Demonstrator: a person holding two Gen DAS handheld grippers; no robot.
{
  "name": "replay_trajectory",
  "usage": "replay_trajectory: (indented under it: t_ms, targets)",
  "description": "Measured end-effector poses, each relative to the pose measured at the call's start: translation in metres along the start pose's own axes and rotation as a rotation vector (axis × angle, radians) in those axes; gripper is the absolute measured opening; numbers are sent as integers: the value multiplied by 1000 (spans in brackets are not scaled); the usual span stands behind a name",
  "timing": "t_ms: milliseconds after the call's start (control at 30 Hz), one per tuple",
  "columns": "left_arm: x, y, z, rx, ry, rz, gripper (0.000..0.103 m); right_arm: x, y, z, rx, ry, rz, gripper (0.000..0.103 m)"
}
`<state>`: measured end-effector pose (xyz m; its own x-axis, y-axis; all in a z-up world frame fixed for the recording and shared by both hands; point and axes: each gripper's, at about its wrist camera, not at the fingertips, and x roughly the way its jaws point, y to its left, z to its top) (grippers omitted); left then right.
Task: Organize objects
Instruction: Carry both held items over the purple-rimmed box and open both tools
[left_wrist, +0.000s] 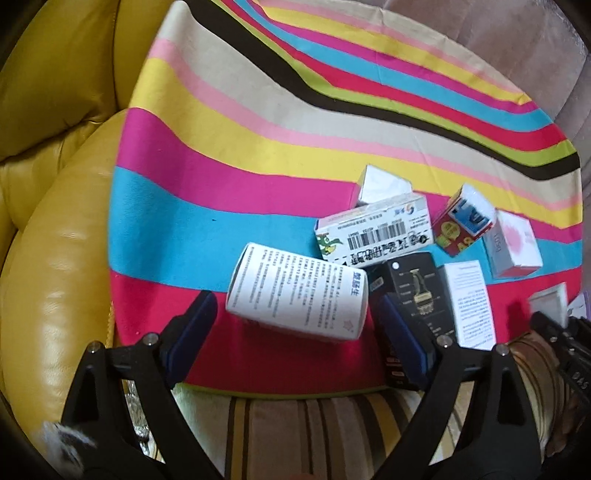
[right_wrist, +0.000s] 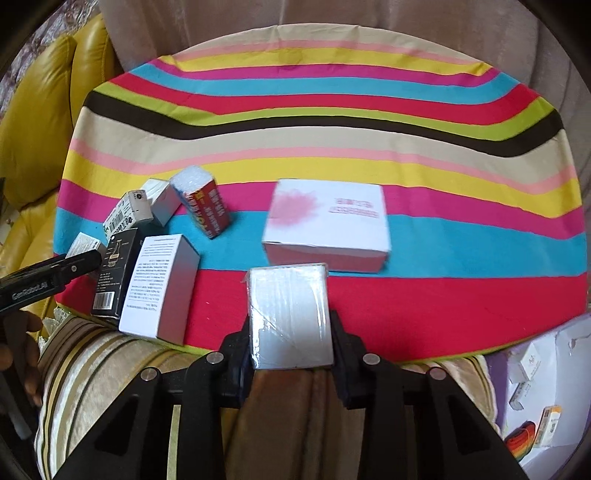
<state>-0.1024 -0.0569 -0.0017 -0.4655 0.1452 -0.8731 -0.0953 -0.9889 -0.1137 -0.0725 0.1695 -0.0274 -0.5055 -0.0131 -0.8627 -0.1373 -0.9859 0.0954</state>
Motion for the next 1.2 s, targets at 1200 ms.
replay_trajectory:
  t_ms: [1200]
  targets:
    - [-86,-185,-60,247,-144,-224,75,-86,-114,-69,192,-98,-96,36]
